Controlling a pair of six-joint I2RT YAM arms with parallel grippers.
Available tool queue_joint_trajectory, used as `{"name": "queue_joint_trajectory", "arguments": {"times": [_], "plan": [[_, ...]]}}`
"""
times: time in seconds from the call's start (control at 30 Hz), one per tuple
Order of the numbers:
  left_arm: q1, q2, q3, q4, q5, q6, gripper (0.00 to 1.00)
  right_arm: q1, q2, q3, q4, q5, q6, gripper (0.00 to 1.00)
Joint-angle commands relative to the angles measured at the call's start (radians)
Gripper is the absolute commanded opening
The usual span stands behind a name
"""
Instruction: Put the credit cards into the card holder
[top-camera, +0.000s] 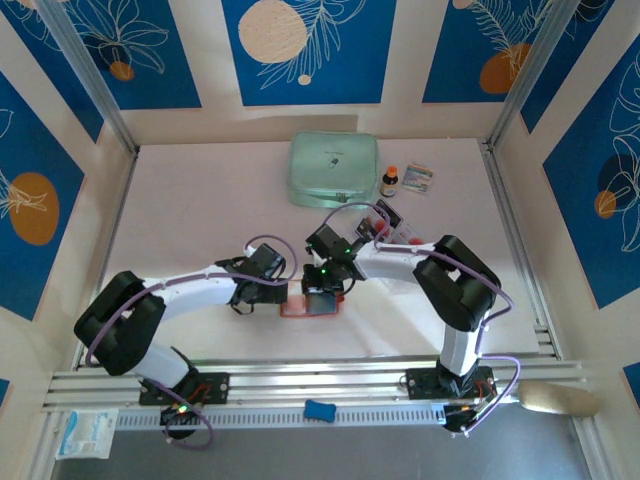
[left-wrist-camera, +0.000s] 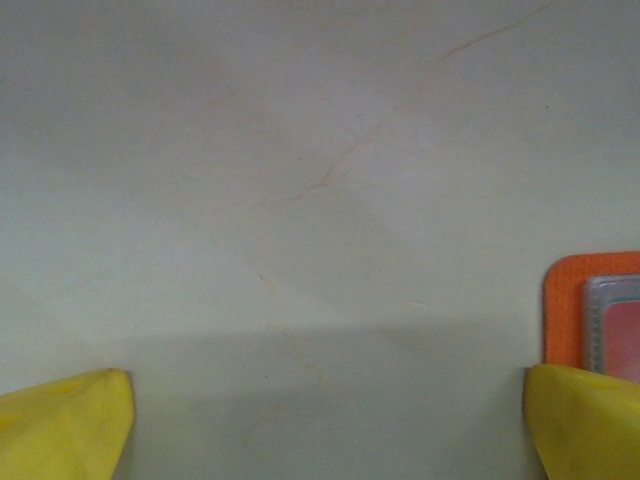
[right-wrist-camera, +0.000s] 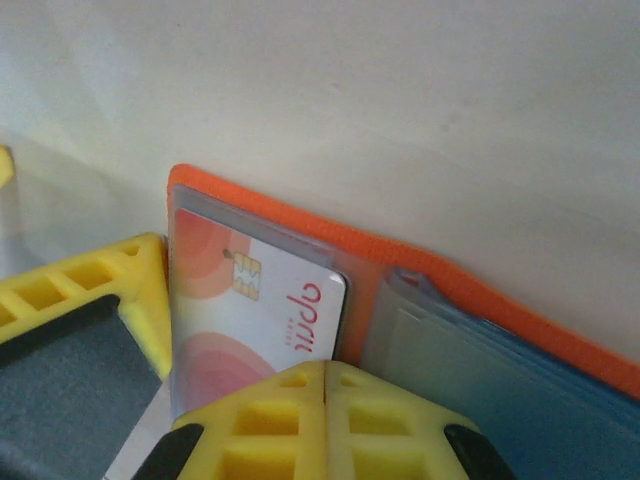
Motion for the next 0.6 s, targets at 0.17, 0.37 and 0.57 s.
{"name": "queue_joint_trajectory", "arguments": {"times": [0.17,0.37,0.57], "plan": [[0.011,0.002,-0.022,0.023,0.022,0.000,1.00,0.025,0.012,0.042,-0.040,-0.013,0.007,0.00],[0.034,-0.079,-0.003,-0.013,0.015,0.002,1.00,0.016,-0.074,0.014,-0.059,0.011,0.010,0.00],[0.069,-0.170,0.003,-0.042,0.016,0.002,1.00,0.015,-0.131,-0.017,-0.058,0.025,0.020,0.00]]}}
